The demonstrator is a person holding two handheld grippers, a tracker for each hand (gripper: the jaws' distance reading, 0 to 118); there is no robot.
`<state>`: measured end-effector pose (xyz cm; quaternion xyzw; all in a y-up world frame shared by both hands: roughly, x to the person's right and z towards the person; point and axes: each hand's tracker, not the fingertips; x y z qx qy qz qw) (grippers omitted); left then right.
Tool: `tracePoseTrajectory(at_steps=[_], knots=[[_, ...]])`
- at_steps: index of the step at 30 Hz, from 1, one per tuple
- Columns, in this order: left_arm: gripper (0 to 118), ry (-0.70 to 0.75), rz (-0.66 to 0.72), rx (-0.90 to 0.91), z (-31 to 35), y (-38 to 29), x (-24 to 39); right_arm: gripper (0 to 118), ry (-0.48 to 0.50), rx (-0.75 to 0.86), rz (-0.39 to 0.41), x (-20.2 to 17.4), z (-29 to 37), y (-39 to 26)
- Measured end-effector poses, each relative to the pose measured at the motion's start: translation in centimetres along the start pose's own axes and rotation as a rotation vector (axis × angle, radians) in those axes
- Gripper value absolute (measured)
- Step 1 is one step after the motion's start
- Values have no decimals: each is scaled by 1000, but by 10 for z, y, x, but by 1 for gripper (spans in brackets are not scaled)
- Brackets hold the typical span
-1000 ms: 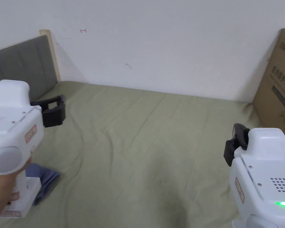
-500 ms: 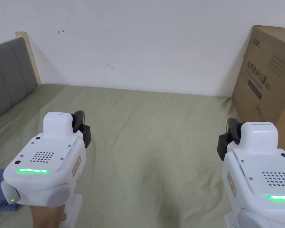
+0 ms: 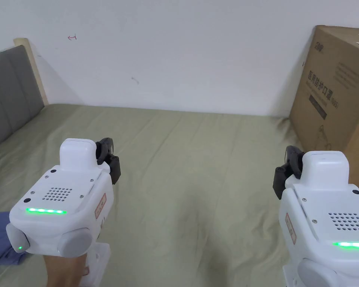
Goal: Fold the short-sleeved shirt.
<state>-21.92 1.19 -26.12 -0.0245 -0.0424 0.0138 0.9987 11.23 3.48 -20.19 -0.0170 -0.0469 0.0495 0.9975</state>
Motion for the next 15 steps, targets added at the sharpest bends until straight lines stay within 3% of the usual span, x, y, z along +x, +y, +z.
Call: tracePoseTrajectory(at_steps=[15], knots=[[0,-6,5,-4,0,0,0,0,8,2,2,-1,0,1]])
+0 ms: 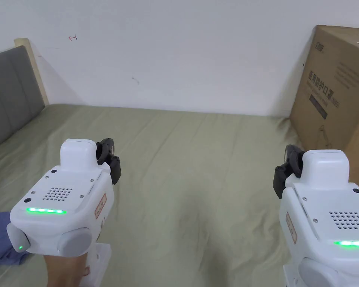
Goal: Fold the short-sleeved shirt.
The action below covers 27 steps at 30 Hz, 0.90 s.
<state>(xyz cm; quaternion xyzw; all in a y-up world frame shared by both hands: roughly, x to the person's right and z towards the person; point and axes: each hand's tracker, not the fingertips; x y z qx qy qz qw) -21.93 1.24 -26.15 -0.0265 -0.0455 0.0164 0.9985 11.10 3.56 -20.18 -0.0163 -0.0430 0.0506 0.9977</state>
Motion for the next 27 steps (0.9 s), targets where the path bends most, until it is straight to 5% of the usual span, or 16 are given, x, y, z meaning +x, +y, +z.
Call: tracePoseTrajectory(at_steps=[27], knots=[[0,1,23,6,-1,1,-4,0,0,7,5,-3,1,2]])
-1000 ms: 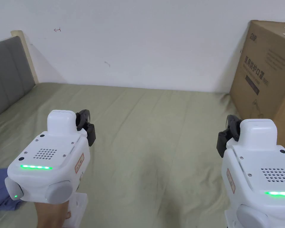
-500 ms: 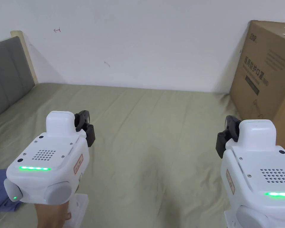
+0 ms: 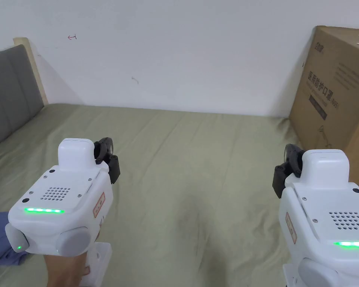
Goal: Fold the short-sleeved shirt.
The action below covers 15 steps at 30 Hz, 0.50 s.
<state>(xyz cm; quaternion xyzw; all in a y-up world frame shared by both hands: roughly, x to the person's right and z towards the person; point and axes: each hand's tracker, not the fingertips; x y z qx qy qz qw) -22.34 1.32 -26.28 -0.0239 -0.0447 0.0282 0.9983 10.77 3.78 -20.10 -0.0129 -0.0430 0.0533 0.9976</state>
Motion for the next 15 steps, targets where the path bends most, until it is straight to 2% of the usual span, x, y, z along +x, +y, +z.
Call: tracePoseTrajectory(at_steps=[11,12,13,15], knots=[[2,2,-7,17,3,0,1,1,-13,-6,-3,-1,0,-3],[12,2,-5,18,3,0,1,8,-18,-8,-4,-1,0,-3],[38,5,-7,15,4,0,2,27,-21,-6,-5,-1,0,-3],[81,-2,-4,13,3,1,1,56,-21,-6,-12,-1,0,-3]])
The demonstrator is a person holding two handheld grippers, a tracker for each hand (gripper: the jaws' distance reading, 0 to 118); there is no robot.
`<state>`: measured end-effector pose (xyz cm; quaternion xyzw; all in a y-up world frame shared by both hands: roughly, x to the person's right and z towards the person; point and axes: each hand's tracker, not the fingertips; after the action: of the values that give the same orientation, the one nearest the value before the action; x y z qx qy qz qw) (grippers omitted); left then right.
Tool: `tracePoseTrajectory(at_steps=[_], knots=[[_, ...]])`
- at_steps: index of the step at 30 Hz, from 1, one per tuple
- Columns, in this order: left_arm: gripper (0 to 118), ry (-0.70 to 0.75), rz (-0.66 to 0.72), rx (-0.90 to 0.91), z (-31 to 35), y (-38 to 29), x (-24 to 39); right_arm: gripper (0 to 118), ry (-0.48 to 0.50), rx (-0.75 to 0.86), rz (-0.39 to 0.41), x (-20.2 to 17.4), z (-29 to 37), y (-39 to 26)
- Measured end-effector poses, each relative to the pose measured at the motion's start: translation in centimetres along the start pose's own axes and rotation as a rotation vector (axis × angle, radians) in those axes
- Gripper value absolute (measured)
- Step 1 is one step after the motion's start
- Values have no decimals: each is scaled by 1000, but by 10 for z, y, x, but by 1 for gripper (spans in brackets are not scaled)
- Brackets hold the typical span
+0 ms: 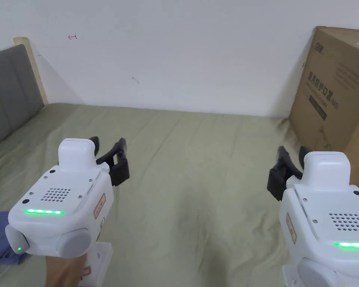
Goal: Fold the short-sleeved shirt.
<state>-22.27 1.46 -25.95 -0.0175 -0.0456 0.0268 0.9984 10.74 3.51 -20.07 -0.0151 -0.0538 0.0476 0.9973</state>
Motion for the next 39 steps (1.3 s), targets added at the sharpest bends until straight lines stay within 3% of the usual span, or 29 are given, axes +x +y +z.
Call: tracePoseTrajectory(at_steps=[1,2,4,5,39], knots=[[98,-7,3,-22,-2,1,0,75,5,-2,-6,0,0,0],[103,-14,12,-26,-3,1,1,89,6,-5,-9,0,-1,0],[103,10,15,4,-1,0,3,110,5,-11,-12,0,-3,0],[103,15,10,13,0,0,4,114,2,-12,-13,0,-3,-1],[103,27,-10,26,8,2,-3,118,2,11,-28,0,4,4]])
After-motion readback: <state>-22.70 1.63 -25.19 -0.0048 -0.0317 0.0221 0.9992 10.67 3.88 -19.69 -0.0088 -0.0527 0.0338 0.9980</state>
